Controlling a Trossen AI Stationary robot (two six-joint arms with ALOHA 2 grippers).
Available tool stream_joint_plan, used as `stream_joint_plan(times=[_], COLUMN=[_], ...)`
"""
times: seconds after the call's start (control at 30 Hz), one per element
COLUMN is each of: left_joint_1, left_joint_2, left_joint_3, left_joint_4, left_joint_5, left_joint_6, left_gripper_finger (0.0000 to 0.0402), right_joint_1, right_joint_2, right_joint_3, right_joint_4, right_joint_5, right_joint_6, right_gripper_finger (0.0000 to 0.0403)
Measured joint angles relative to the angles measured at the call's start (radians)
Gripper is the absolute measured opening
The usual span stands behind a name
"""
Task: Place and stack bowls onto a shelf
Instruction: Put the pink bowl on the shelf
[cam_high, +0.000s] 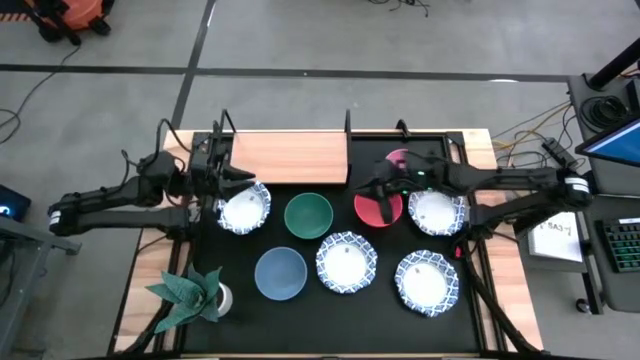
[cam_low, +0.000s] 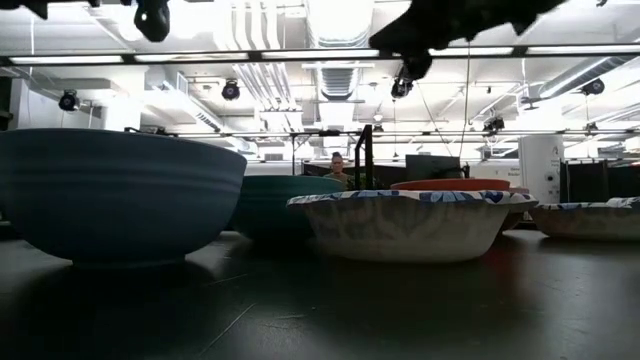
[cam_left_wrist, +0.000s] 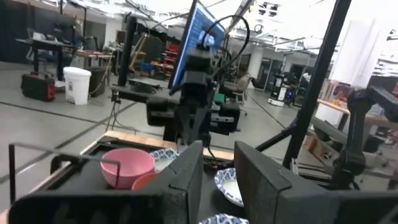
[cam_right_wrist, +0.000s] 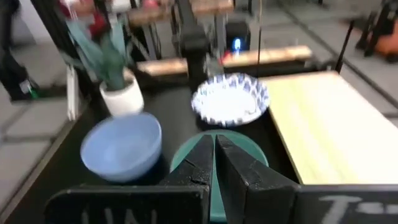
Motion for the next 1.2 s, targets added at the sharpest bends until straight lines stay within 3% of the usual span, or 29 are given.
stream_joint_plan(times=[0.47,0.73,0.87,1.03,1.2], left_joint_1=[-0.001,-0.001,-0.001,-0.001,-0.001], left_joint_2=[-0.131,-0.152,-0.152,-0.15,-0.151], left_joint_3=[-0.096,-0.099,-0.098,-0.098,-0.098], left_joint_4=[-0.007,-0.038,-0.038,-0.038,-0.039], left_joint_5=[0.0,0.0,0.0,0.0,0.0], left_joint_6=[0.001,0.021,0.025,0.046,0.046], left_gripper_finger=[0.0075,0.0075,0.0075,0.0075,0.0075], right_joint_1=[0.015,0.028,0.028,0.028,0.037], right_joint_2=[0.359,0.511,0.588,0.667,0.726], right_joint_3=[0.551,0.714,0.734,0.775,0.854], right_joint_4=[-0.426,-0.761,-0.779,-0.8,-0.897], right_joint_5=[-0.001,-0.003,-0.001,-0.001,0.001], right_joint_6=[-0.189,-0.485,-0.39,-0.117,-0.212], right_gripper_finger=[0.0009,0.0009,0.0009,0.0009,0.0011])
